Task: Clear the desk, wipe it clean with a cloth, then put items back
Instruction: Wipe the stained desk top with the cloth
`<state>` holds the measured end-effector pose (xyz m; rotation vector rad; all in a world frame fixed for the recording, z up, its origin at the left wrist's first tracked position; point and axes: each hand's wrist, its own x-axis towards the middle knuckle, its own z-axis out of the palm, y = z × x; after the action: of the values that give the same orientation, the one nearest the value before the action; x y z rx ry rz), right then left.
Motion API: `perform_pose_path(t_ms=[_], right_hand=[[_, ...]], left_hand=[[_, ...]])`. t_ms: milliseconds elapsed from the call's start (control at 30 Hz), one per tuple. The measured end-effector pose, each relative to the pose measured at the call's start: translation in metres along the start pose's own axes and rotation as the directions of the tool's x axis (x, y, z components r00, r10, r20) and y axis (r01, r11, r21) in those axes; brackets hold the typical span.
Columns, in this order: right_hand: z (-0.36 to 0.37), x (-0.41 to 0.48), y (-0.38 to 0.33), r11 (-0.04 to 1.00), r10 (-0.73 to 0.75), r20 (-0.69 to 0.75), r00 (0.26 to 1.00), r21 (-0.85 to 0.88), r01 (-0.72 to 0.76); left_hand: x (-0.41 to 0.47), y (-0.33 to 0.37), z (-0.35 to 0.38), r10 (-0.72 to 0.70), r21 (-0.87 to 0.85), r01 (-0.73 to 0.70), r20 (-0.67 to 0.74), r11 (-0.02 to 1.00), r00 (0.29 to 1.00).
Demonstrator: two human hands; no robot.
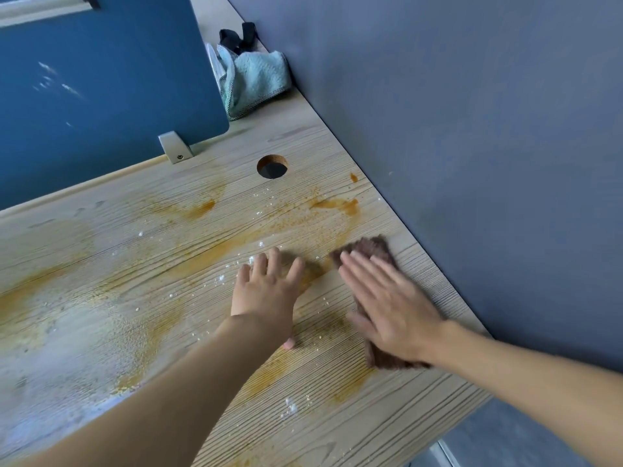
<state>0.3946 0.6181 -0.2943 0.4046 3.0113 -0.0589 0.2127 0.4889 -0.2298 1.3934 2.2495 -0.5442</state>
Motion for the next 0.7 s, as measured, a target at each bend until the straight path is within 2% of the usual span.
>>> perform_pose_path(t_ms=[67,167,233,300,333,400,467,533,600,667,700], right_hand=[[-0.002,-0.006,-0.001,0.990,-0.142,0.016,0.990,-0.010,0.142],[-0.004,0.014,0.023,0.988,-0.153,0.035,0.988,-0.008,0.153],[-0.006,0.040,0.042,1.000,0.004,0.000,1.000,0.008,-0.004],[-0.006,0.059,0.055,0.972,0.230,-0.037,0.972,0.048,-0.229],[-0.003,0.063,0.055,0.955,0.293,-0.044,0.955,0.055,-0.290],[-0.001,0.058,0.040,0.948,0.318,-0.067,0.946,0.049,-0.315],[-0.002,0.036,0.013,0.976,0.215,-0.065,0.974,0.030,-0.214],[-0.002,0.014,-0.008,1.000,0.007,-0.013,1.000,0.015,-0.007],[-0.003,0.004,-0.011,0.986,-0.167,0.010,0.986,-0.001,0.167],[-0.005,0.010,0.001,0.972,-0.236,0.029,0.971,0.006,0.236],[-0.006,0.019,0.009,0.975,-0.223,0.038,0.974,0.005,0.222]], left_hand=[[0.000,0.000,0.000,0.001,0.000,-0.001,0.000,1.000,1.000],[0.002,-0.001,0.000,0.002,-0.002,-0.002,0.007,1.000,1.000],[0.001,-0.001,0.001,0.012,-0.001,-0.012,0.008,1.000,1.000],[0.001,-0.002,0.003,0.012,-0.013,-0.012,-0.017,1.000,1.000],[0.001,-0.002,0.003,0.008,-0.018,-0.008,-0.025,1.000,1.000],[0.001,-0.002,0.003,0.011,-0.020,-0.011,-0.024,1.000,1.000],[0.001,-0.003,0.002,0.008,-0.023,-0.008,-0.020,1.000,1.000],[0.001,-0.003,0.001,0.007,-0.020,-0.008,-0.014,1.000,1.000],[0.002,-0.002,0.001,0.006,-0.018,-0.007,-0.018,1.000,1.000],[0.003,-0.002,0.002,0.007,-0.024,-0.008,-0.032,1.000,0.999],[0.004,-0.003,0.002,0.010,-0.024,-0.010,-0.035,1.000,0.999]])
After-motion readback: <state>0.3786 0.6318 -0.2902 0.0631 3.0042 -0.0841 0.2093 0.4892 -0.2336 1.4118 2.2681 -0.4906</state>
